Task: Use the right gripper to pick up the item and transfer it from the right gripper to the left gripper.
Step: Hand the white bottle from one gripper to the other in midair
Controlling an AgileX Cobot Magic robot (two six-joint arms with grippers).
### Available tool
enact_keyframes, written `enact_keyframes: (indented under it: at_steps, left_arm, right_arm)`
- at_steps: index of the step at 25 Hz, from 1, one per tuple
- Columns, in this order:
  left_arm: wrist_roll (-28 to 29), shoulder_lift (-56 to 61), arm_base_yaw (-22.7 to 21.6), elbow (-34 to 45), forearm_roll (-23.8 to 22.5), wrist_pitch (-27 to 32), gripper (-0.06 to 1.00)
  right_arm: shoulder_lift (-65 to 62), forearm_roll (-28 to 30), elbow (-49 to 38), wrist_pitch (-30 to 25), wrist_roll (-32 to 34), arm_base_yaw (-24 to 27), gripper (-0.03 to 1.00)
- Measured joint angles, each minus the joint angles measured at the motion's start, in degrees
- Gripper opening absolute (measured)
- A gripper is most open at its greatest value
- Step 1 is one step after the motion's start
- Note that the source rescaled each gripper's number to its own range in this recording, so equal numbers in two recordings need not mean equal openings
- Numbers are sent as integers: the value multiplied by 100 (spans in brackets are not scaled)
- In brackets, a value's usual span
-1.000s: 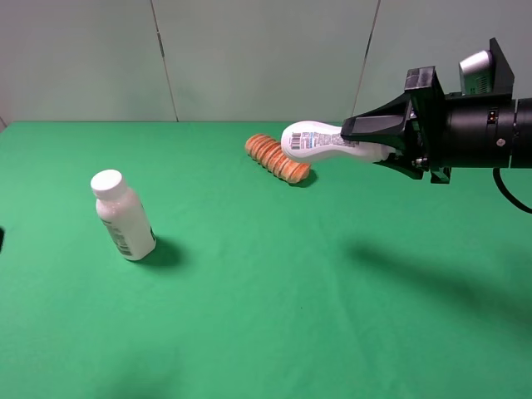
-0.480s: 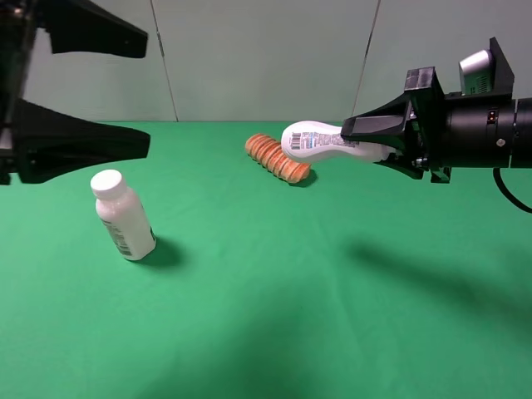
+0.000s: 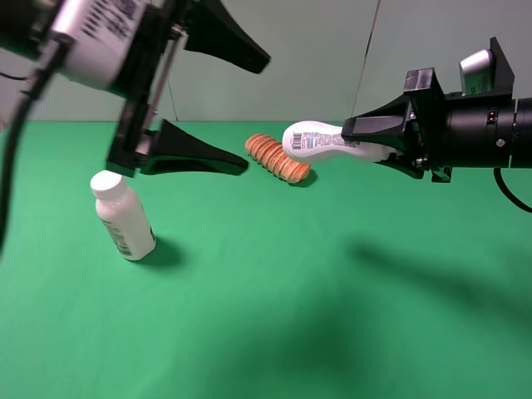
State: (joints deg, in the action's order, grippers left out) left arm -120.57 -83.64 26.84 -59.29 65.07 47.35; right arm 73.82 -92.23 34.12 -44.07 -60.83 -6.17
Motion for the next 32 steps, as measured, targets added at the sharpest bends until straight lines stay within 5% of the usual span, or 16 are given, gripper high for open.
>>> enact_keyframes:
  at_steps: [15, 32]
  left_arm:
    - [-833, -972, 879, -332, 136, -1670, 95]
    - [-1568, -1777, 905, -585, 1177, -1755, 95]
  right_arm:
    - [0, 9, 0, 58, -57, 0, 4]
    - [0, 22, 0, 75, -60, 0, 4]
